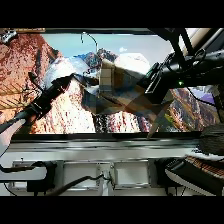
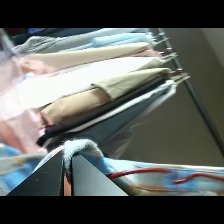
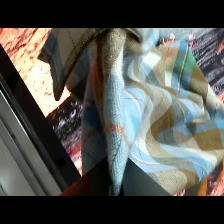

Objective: Fold the clothes and pants, and hang the long-sleeved shirts on hangers.

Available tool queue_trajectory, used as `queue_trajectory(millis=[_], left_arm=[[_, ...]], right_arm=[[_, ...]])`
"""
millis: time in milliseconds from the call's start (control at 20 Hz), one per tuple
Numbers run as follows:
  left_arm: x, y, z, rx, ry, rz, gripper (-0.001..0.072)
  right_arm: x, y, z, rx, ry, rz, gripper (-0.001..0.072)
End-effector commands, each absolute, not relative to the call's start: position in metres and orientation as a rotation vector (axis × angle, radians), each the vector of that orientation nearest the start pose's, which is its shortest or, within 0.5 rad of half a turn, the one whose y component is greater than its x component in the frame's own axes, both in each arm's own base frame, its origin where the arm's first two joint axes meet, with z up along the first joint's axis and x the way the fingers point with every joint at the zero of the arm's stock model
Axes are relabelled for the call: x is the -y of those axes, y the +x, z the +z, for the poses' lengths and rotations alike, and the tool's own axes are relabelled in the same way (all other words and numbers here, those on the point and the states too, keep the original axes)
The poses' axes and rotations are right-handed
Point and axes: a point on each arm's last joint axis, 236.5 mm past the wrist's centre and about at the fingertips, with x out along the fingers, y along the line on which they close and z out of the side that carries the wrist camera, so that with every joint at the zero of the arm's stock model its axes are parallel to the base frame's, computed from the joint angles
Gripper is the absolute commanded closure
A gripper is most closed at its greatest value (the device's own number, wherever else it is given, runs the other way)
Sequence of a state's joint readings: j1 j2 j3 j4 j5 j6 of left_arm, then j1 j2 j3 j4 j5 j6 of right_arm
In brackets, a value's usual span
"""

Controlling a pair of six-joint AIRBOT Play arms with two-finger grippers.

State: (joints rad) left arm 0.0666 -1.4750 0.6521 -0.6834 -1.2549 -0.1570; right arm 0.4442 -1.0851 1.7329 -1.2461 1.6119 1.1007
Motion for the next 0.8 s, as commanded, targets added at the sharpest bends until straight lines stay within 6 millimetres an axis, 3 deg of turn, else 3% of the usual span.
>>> queue_trajectory(millis=[0, 300, 400, 500, 550, 650, 700, 750], left_arm=[[0.137, 0.417, 0.137, -0.178, -1.159, -0.946, 0.0693], [0.110, 0.355, 0.279, 0.195, -1.042, -1.099, 0.0693], [0.112, 0.326, 0.311, 0.269, -0.965, -1.143, 0.0693], [0.131, 0.300, 0.319, 0.252, -0.857, -1.202, 0.0693], [0.146, 0.289, 0.311, 0.195, -0.789, -1.236, 0.0692], [0.180, 0.270, 0.274, -0.013, -0.674, -1.310, 0.0673], [0.196, 0.261, 0.251, -0.138, -0.636, -1.343, 0.0436], [0.207, 0.253, 0.234, -0.246, -0.628, -1.366, 0.0140]], right_arm=[[-0.191, 0.268, 0.247, -0.873, -0.524, 0.866, 0.0683], [-0.151, 0.297, 0.245, -0.888, -0.574, 0.639, 0.0684], [-0.149, 0.307, 0.251, -0.851, -0.559, 0.604, 0.0684], [-0.157, 0.318, 0.266, -0.779, -0.477, 0.571, 0.0684], [-0.161, 0.324, 0.278, -0.725, -0.424, 0.555, 0.0684], [-0.167, 0.334, 0.307, -0.608, -0.318, 0.521, 0.0684], [-0.167, 0.337, 0.321, -0.557, -0.277, 0.505, 0.0684], [-0.166, 0.340, 0.333, -0.510, -0.247, 0.488, 0.0684]])
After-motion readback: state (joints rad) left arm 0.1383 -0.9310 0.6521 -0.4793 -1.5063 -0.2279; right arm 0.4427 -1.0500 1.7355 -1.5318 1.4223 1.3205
